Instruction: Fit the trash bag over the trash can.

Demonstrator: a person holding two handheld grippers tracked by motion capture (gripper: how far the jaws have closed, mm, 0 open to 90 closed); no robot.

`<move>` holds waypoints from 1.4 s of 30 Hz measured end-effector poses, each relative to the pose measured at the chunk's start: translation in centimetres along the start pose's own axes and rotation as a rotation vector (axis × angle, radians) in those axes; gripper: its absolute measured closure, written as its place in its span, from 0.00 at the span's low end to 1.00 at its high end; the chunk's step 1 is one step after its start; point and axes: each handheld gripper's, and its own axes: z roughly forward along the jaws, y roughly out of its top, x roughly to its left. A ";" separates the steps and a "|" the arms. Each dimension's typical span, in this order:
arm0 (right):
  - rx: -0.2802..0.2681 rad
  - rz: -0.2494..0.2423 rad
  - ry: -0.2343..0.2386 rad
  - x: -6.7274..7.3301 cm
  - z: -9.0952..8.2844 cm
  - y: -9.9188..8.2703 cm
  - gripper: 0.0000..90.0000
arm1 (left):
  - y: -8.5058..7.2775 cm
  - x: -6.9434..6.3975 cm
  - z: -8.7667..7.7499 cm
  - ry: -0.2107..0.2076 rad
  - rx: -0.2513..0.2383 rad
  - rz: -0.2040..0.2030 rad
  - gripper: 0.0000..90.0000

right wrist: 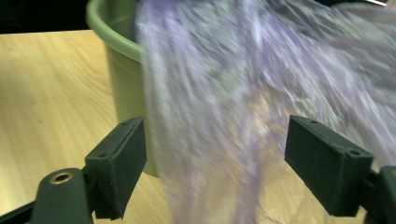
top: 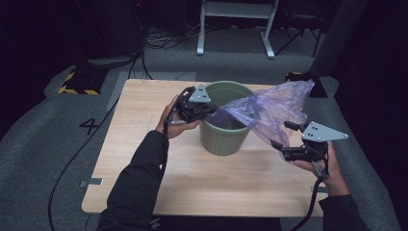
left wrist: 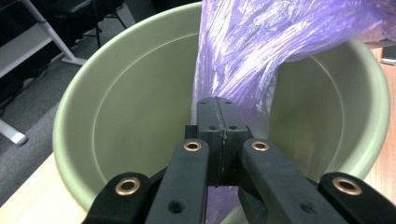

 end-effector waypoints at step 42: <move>-0.157 -0.040 0.098 2.9 1.2 3.2 1.00 | 3.2 -5.0 0.8 -0.063 -0.090 0.068 0.67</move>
